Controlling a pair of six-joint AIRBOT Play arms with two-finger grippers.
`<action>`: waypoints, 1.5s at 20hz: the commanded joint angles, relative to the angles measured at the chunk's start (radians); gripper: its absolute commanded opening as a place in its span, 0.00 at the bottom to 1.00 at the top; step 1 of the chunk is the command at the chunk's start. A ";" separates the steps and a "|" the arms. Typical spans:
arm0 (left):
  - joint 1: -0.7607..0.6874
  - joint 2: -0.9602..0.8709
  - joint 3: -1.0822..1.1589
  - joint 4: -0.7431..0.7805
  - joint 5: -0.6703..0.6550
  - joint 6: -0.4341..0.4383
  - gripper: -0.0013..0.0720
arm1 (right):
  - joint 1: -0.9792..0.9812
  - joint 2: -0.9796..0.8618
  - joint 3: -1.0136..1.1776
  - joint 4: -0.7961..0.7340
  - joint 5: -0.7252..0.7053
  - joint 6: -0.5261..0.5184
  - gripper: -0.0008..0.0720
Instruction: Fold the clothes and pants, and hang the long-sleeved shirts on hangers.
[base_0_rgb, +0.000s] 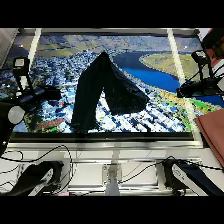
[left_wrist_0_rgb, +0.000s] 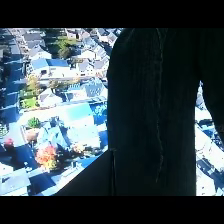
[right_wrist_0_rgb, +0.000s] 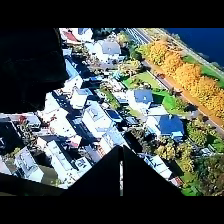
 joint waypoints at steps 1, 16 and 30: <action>0.001 0.000 -0.001 0.000 0.000 0.000 0.06 | 0.001 0.001 0.000 -0.001 -0.003 -0.003 0.07; 0.003 0.000 -0.001 0.030 0.000 0.064 0.06 | 0.002 -0.001 -0.079 0.151 -0.014 -0.003 0.07; 0.003 0.000 -0.001 0.027 0.000 0.063 0.06 | 0.067 -0.002 -0.294 0.311 -0.259 -0.241 0.64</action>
